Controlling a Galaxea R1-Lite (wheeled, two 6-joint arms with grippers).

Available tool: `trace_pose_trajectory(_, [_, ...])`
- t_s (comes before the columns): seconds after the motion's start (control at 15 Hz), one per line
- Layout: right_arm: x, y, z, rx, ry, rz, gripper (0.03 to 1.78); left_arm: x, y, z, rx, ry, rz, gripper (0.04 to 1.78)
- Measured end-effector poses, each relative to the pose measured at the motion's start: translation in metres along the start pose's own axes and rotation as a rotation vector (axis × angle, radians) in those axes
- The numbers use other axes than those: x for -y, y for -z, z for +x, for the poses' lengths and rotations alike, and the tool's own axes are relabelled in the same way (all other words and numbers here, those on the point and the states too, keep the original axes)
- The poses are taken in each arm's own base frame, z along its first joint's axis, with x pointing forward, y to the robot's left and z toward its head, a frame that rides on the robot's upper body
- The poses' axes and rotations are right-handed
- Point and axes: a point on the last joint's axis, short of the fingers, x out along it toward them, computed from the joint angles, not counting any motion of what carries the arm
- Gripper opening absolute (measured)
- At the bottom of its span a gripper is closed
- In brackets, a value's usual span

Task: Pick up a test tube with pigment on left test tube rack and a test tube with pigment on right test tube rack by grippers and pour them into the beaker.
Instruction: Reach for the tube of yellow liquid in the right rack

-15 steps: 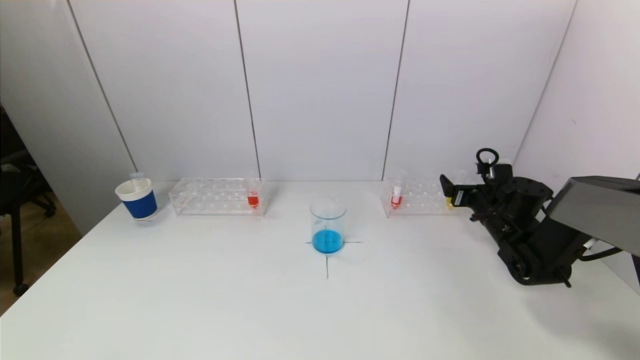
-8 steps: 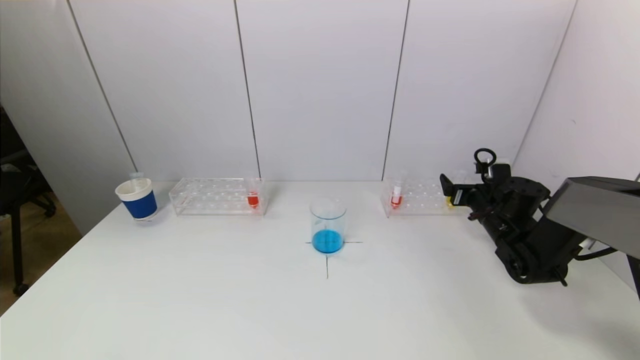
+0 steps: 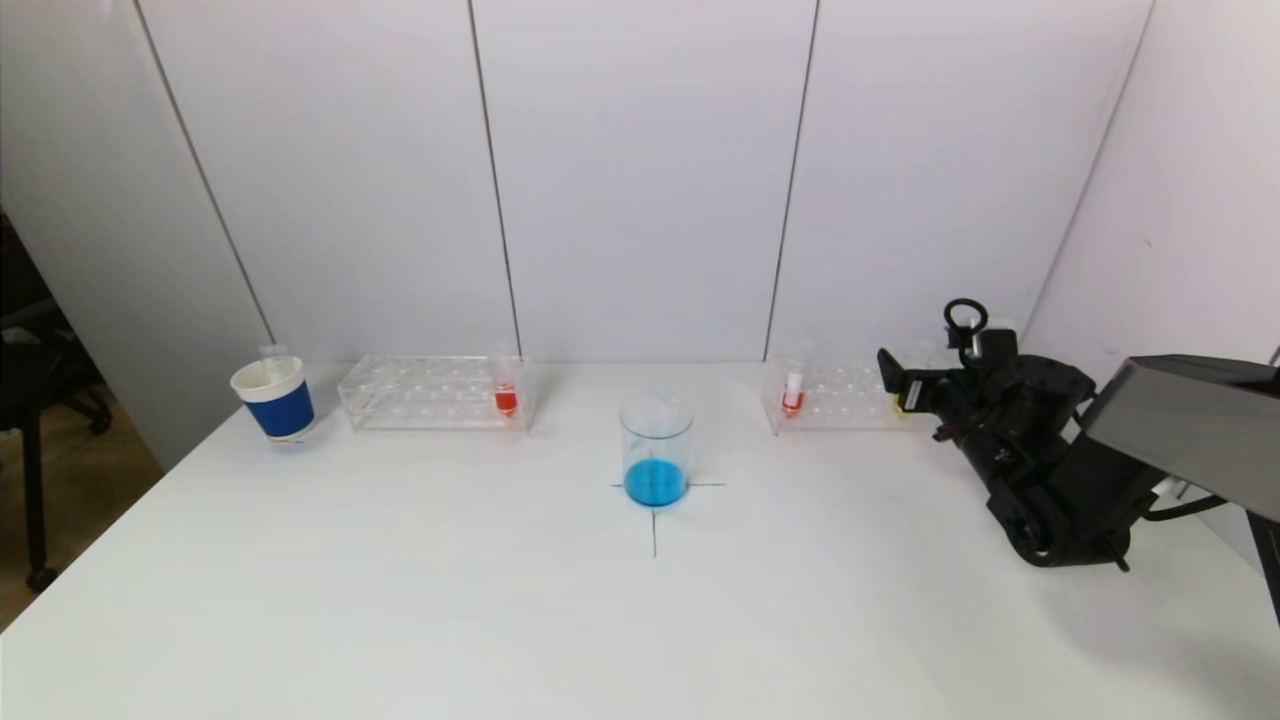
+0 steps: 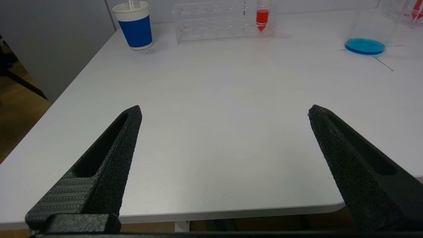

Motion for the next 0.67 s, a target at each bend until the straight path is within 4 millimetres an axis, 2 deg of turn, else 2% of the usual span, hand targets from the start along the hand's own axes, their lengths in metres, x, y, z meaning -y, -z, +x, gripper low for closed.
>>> trace_pose_trajectory(0.67, [-0.0041,0.0037,0.0038,0.003,-0.006,-0.012,1.71,0.0000,0.0000,0.0000,0.000,0.000,0.000,1.76])
